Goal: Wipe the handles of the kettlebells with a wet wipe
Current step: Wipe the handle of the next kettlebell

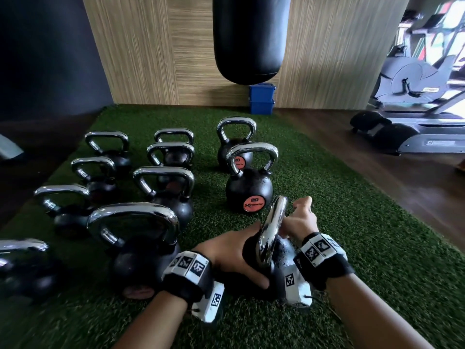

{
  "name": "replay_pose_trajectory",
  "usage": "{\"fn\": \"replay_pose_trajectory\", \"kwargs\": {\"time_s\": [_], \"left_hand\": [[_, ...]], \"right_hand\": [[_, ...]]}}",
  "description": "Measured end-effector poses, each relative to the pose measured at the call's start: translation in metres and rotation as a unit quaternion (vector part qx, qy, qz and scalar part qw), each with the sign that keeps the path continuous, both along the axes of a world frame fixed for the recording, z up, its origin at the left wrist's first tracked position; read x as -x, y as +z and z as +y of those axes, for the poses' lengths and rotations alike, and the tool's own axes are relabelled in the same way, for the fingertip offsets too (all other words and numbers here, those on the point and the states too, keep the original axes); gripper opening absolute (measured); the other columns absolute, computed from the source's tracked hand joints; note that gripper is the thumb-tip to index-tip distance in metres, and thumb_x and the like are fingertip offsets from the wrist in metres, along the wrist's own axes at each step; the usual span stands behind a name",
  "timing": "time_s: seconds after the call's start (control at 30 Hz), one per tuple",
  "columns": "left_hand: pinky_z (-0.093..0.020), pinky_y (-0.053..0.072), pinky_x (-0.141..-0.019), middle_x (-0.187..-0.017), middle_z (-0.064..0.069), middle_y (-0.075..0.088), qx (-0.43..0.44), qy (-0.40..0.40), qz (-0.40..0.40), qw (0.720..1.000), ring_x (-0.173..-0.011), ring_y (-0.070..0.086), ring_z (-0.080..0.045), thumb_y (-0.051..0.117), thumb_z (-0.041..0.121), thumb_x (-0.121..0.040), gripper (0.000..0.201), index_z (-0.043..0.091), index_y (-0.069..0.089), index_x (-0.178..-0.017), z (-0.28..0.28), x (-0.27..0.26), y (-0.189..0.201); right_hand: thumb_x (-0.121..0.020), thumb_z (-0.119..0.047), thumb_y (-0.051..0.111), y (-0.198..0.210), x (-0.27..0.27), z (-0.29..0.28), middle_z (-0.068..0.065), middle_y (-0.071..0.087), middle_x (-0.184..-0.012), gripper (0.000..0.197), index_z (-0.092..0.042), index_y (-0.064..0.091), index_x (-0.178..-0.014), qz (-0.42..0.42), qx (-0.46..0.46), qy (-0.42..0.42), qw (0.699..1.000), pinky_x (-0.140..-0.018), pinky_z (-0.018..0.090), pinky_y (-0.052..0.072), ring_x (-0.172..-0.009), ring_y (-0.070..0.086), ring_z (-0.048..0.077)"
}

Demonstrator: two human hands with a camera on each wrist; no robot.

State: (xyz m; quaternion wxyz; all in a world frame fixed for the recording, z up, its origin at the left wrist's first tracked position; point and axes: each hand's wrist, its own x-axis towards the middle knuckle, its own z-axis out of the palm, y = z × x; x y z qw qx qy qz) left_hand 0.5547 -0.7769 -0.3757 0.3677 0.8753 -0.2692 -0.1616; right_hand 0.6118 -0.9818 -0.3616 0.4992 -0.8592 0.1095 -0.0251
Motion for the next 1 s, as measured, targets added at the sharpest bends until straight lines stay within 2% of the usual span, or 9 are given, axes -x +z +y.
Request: {"fn": "replay_pose_trajectory", "kwargs": {"time_s": [0.07, 0.13, 0.2, 0.3, 0.47, 0.63, 0.77, 0.87, 1.0], "left_hand": [[-0.017, 0.034, -0.107, -0.143, 0.030, 0.054, 0.014, 0.065, -0.023, 0.998, -0.125, 0.048, 0.017, 0.088, 0.075, -0.050, 0.111, 0.066, 0.027, -0.143, -0.008, 0.009, 0.019], [-0.021, 0.046, -0.100, -0.132, 0.016, 0.064, -0.009, 0.115, -0.091, 0.989, -0.116, 0.060, 0.002, 0.085, 0.077, -0.053, 0.102, 0.045, 0.041, -0.139, -0.026, 0.016, 0.030], [-0.031, 0.058, -0.084, -0.107, 0.009, 0.069, -0.021, 0.156, -0.151, 0.976, -0.092, 0.067, -0.010, 0.086, 0.052, -0.063, 0.071, 0.028, 0.053, -0.121, -0.041, 0.023, 0.035], [-0.035, 0.060, -0.071, -0.084, 0.007, 0.071, 0.015, 0.188, -0.151, 0.970, -0.073, 0.069, -0.010, 0.075, 0.026, -0.066, 0.048, 0.027, 0.057, -0.110, -0.048, 0.028, 0.036], [-0.028, 0.060, -0.083, -0.104, 0.016, 0.072, -0.023, 0.142, -0.090, 0.985, -0.092, 0.069, -0.008, 0.081, 0.020, -0.062, 0.071, 0.036, 0.057, -0.127, -0.030, 0.009, 0.044], [0.013, 0.023, -0.074, -0.109, 0.017, 0.047, -0.128, 0.019, -0.118, 0.985, -0.093, 0.032, 0.015, 0.098, 0.021, -0.058, 0.107, 0.023, 0.045, -0.151, -0.008, -0.029, 0.067], [-0.001, 0.027, -0.088, -0.136, 0.009, 0.055, -0.169, -0.005, -0.111, 0.979, -0.112, 0.042, 0.006, 0.098, 0.022, -0.059, 0.108, 0.026, 0.044, -0.152, -0.008, -0.041, 0.070], [-0.016, 0.034, -0.093, -0.117, 0.015, 0.048, -0.194, -0.011, -0.124, 0.973, -0.119, 0.051, -0.008, 0.097, 0.032, -0.062, 0.104, 0.028, 0.043, -0.151, -0.005, -0.041, 0.070], [-0.017, 0.045, -0.084, -0.117, 0.024, 0.060, -0.094, 0.025, -0.052, 0.994, -0.103, 0.061, 0.002, 0.081, 0.071, -0.066, 0.082, 0.048, 0.053, -0.140, 0.010, -0.044, 0.080]], "right_hand": [[-0.080, -0.004, 0.072, 0.004, -0.003, -0.008, 0.006, 0.060, -0.080, 0.069, -0.021, 0.032, -0.134, -0.055, 0.083, 0.080, 0.992, -0.054, 0.031, 0.050, -0.061, 0.059, 0.019], [-0.082, -0.006, 0.068, 0.012, -0.005, -0.016, 0.002, 0.065, -0.076, 0.076, -0.029, 0.032, -0.145, -0.125, 0.164, 0.167, 0.964, -0.064, 0.028, 0.050, -0.062, 0.062, 0.019], [-0.081, -0.011, 0.071, 0.023, -0.007, -0.021, -0.004, 0.069, -0.081, 0.068, -0.033, 0.047, -0.140, -0.164, 0.227, 0.240, 0.930, -0.071, 0.023, 0.048, -0.070, 0.065, 0.015], [-0.080, -0.015, 0.068, 0.033, -0.009, -0.022, -0.005, 0.070, -0.079, 0.037, -0.030, 0.064, -0.114, -0.188, 0.286, 0.271, 0.900, -0.070, 0.027, 0.053, -0.072, 0.065, 0.016], [-0.080, -0.007, 0.061, 0.041, -0.004, -0.035, -0.013, 0.062, -0.074, 0.037, -0.028, 0.064, -0.111, -0.157, 0.329, 0.280, 0.888, -0.066, 0.019, 0.046, -0.065, 0.058, 0.008], [-0.076, -0.011, 0.059, 0.044, 0.020, -0.060, -0.011, 0.064, -0.079, 0.033, -0.031, 0.064, -0.103, -0.123, 0.359, 0.256, 0.889, -0.060, 0.013, 0.042, -0.072, 0.061, 0.011], [-0.077, -0.012, 0.058, 0.041, 0.035, -0.061, -0.009, 0.065, -0.078, 0.039, -0.032, 0.065, -0.109, -0.111, 0.345, 0.220, 0.906, -0.059, 0.015, 0.044, -0.067, 0.058, 0.010], [-0.081, -0.012, 0.055, 0.047, 0.039, -0.058, -0.006, 0.065, -0.083, 0.038, -0.027, 0.065, -0.115, -0.089, 0.366, 0.219, 0.900, -0.065, 0.021, 0.046, -0.073, 0.059, 0.015], [-0.088, -0.019, 0.061, 0.074, 0.032, -0.069, -0.006, 0.072, -0.098, 0.035, -0.029, 0.064, -0.122, -0.074, 0.378, 0.273, 0.881, -0.070, 0.018, 0.050, -0.083, 0.066, 0.010]]}}
